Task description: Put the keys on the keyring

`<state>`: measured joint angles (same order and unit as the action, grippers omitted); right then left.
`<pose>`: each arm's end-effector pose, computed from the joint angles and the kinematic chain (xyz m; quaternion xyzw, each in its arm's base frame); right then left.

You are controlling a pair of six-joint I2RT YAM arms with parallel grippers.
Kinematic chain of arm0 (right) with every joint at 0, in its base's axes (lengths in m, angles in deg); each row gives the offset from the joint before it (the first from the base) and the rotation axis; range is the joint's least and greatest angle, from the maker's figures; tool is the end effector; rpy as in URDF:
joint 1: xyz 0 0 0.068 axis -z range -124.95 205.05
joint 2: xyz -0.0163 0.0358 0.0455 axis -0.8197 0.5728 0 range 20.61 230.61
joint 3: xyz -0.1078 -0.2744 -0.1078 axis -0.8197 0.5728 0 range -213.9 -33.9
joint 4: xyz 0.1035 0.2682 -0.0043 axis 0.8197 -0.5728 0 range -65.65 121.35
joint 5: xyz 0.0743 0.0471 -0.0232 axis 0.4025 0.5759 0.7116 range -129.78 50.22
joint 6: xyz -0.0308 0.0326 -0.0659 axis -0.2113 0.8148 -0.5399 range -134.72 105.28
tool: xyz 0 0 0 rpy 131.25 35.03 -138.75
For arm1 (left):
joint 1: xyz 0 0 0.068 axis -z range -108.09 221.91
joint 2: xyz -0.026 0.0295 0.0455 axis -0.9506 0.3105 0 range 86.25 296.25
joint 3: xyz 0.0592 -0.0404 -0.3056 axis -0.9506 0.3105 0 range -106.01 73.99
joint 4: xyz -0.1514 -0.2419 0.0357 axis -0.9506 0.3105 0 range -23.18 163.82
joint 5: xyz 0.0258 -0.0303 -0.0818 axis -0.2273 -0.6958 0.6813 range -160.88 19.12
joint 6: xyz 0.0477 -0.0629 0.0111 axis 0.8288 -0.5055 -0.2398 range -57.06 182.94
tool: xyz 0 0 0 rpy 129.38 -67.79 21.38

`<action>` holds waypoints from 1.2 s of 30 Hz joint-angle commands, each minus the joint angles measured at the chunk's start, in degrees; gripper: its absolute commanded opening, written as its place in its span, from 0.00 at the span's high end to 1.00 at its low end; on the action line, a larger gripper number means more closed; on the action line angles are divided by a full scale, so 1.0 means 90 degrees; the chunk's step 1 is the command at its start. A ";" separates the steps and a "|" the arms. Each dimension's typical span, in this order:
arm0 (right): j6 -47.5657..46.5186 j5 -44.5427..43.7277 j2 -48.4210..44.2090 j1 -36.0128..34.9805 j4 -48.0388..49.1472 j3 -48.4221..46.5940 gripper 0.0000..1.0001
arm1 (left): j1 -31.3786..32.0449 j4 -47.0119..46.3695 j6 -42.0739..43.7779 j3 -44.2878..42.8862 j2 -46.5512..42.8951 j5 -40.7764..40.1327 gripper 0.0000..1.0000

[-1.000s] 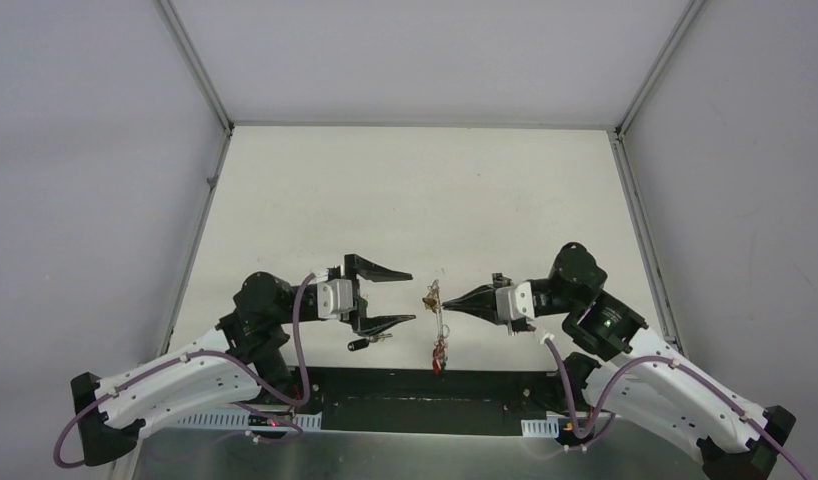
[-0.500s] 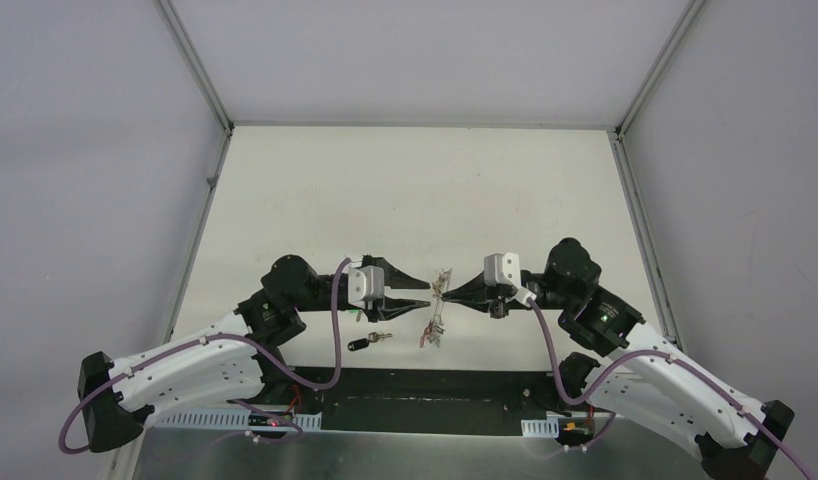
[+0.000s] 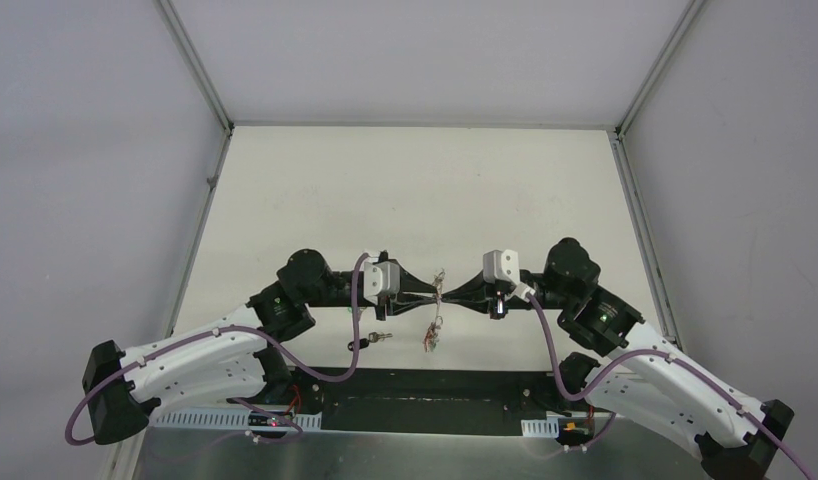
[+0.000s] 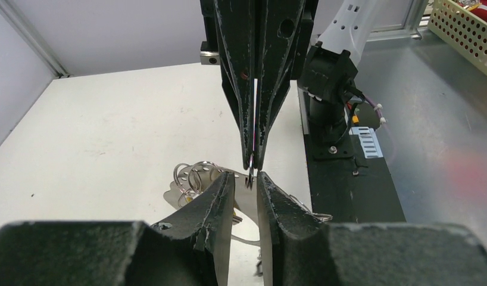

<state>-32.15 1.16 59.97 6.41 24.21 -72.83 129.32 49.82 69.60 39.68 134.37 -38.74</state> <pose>0.0860 0.1656 0.3491 -0.5773 0.4651 0.4195 0.5238 0.0913 -0.2107 0.3421 0.5207 0.4532 -0.4710 0.5493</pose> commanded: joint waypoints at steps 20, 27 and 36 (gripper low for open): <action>-0.0109 -0.0057 0.0019 -0.0035 0.0197 -0.0449 1.00 | 0.0064 0.0539 0.0159 -0.0651 0.0091 0.0253 0.85; -0.0104 -0.0106 -0.0004 -0.0030 0.0197 -0.0477 1.00 | 0.0061 0.0575 0.0191 -0.0679 0.0074 0.0266 1.00; -0.0660 0.0299 -0.0412 -0.0032 0.0295 -0.0286 0.42 | 0.0057 -0.0008 0.0538 -0.0274 -0.0556 0.0329 1.00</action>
<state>-35.17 1.75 58.76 6.37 23.69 -73.56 129.34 56.38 71.35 36.08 133.80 -37.49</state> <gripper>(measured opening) 0.504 0.009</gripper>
